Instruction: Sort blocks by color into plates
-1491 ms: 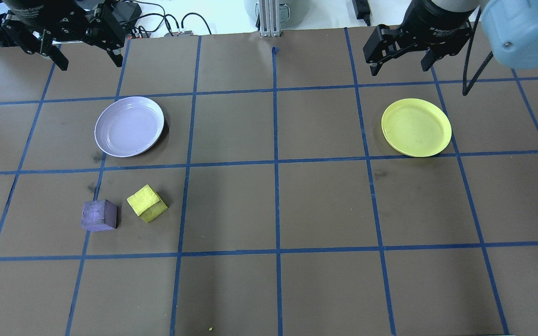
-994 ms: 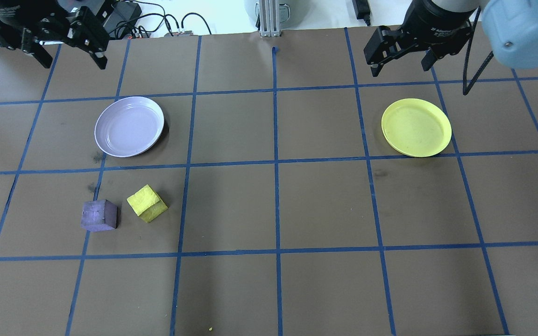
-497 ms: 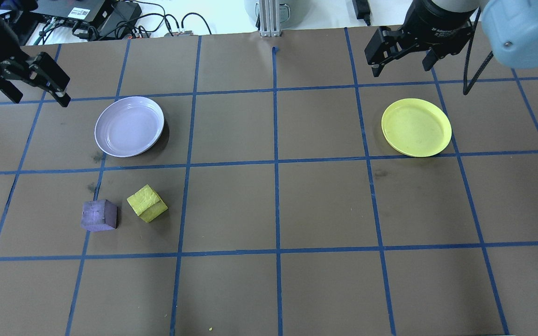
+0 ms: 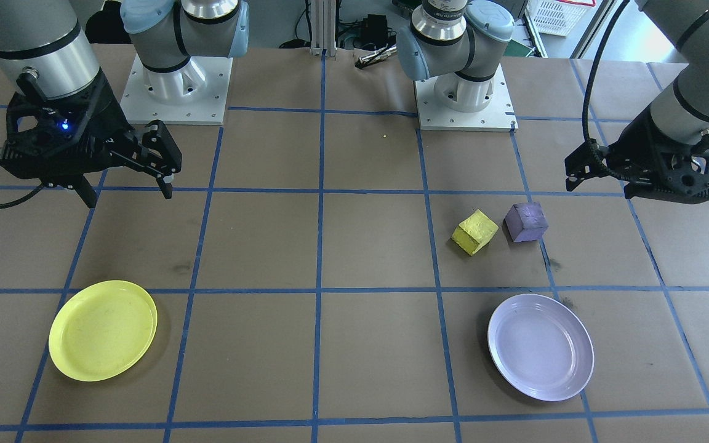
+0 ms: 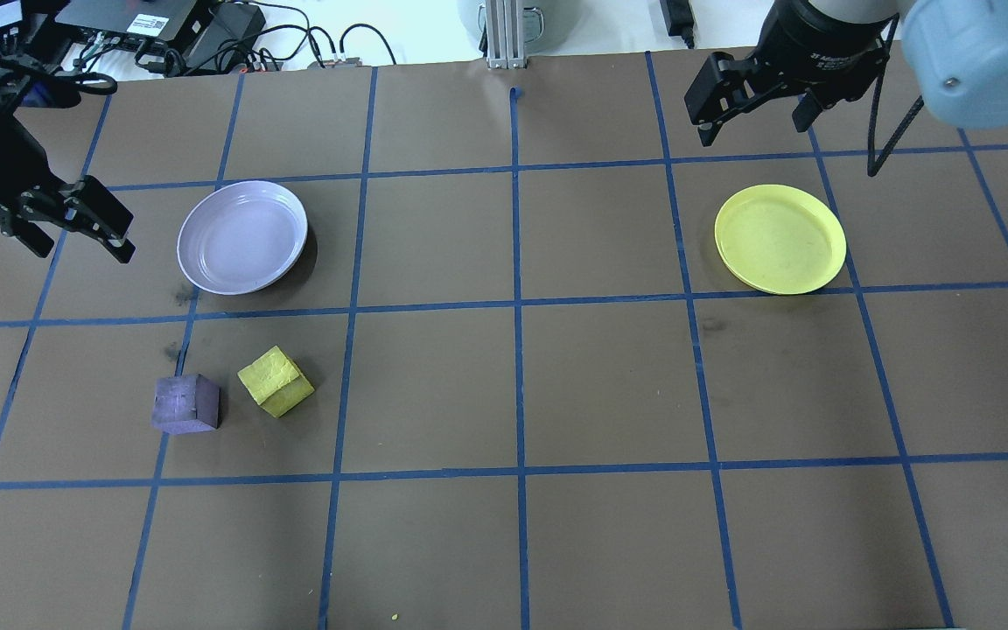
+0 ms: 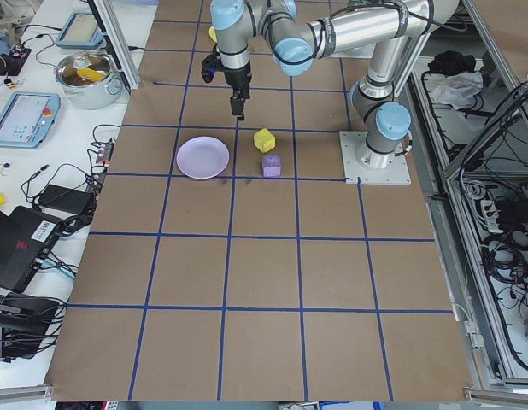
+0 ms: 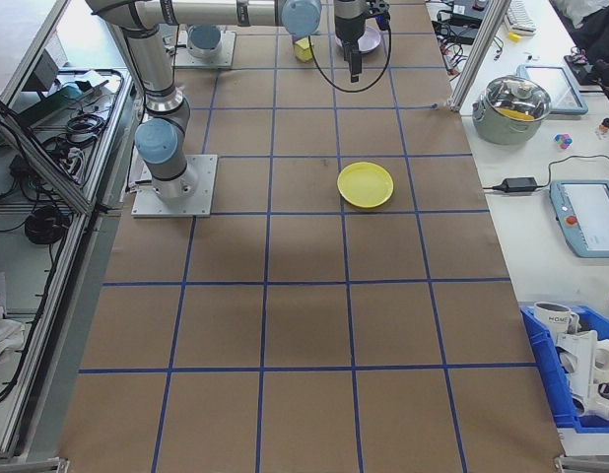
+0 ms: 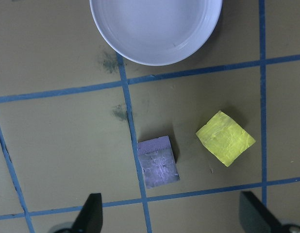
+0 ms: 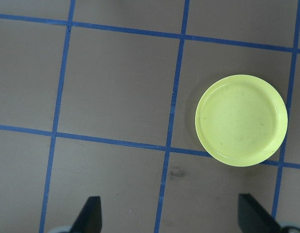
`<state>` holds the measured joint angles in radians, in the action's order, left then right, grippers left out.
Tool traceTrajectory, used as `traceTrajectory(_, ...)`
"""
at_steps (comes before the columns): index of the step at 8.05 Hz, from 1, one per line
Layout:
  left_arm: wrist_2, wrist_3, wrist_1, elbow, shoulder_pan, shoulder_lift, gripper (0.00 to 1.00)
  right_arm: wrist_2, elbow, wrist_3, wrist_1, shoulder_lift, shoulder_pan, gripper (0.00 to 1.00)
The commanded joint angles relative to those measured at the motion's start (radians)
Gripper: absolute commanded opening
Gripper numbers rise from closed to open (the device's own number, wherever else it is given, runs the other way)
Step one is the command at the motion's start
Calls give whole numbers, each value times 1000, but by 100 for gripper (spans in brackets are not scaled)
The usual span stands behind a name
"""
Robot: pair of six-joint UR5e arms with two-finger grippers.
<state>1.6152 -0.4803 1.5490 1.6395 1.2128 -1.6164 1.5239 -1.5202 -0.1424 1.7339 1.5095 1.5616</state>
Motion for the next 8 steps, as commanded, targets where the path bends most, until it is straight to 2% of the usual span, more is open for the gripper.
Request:
traceTrajectory(1, 3, -3, -62, 126, -38, -16, 100, -2, 0, -2, 1, 0, 0, 100)
traceTrajectory(4, 3, -1, -219, 291, -61, -42, 100, -2, 0, -2, 3, -3, 0, 100)
traceTrajectory(8, -5, -3, -317, 295, -70, -154, 100, -11, -2, -2, -4, -6, 0, 100)
